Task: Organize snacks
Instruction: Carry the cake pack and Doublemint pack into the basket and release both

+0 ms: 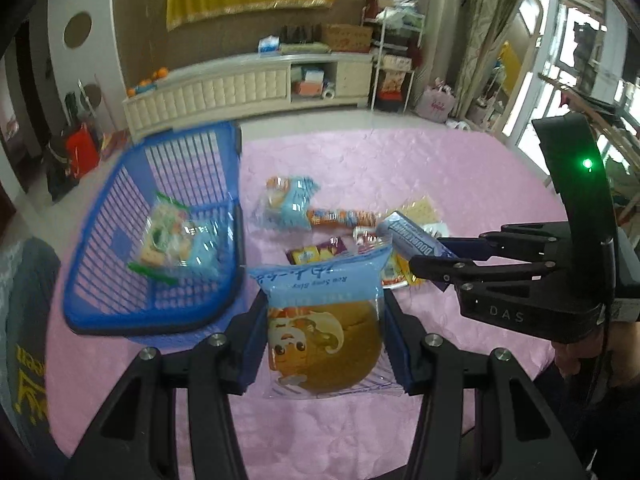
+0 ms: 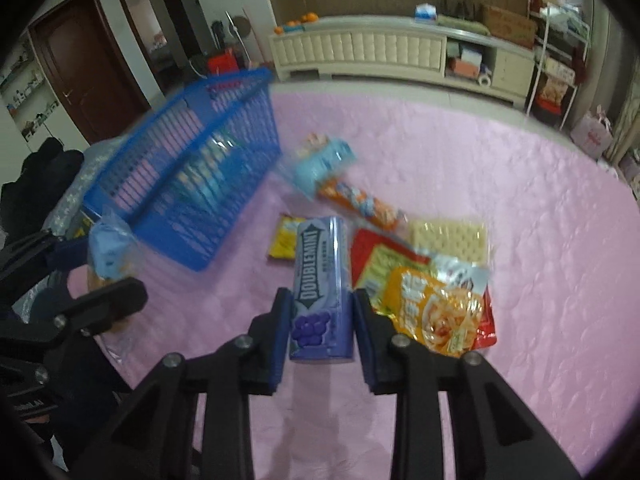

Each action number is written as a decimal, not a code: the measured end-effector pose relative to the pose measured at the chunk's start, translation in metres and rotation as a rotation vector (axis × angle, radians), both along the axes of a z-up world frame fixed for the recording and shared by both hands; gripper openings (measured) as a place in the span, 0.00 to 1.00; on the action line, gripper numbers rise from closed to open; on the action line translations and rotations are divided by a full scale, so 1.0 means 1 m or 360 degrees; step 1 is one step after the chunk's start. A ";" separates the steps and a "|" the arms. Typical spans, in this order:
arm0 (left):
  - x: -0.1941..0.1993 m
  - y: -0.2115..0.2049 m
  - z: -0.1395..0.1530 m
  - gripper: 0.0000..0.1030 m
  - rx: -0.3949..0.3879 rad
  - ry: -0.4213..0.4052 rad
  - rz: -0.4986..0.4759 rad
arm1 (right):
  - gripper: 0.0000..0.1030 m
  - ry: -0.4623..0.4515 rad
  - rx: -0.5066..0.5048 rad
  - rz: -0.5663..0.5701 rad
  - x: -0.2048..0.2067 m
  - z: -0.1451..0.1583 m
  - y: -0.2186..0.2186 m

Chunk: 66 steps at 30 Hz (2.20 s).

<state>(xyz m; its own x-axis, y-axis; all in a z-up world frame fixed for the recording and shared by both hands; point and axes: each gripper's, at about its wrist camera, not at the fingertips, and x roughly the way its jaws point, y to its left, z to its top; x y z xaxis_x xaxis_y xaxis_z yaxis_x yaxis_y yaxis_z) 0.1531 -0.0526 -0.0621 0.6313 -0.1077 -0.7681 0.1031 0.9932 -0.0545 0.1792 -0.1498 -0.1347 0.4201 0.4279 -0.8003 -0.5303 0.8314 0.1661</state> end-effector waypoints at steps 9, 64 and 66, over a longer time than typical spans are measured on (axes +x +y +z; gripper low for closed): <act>-0.002 0.062 0.054 0.48 0.0025 -0.0115 0.0025 | 0.34 -0.0165 0.0128 0.0041 -0.014 0.069 0.043; 0.106 0.180 -0.004 0.65 0.0066 0.0181 0.0095 | 0.39 -0.0151 -0.0167 0.0141 0.082 0.055 0.196; 0.104 0.180 0.000 0.74 0.0086 0.0153 0.0097 | 0.59 -0.0163 -0.0171 0.0132 0.081 0.057 0.192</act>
<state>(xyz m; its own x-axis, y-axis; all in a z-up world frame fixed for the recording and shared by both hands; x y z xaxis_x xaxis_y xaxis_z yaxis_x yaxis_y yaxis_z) 0.2569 0.1270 -0.0619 0.5585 -0.0284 -0.8290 0.0396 0.9992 -0.0076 0.2600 0.0427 -0.0776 0.4687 0.3787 -0.7981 -0.6076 0.7940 0.0199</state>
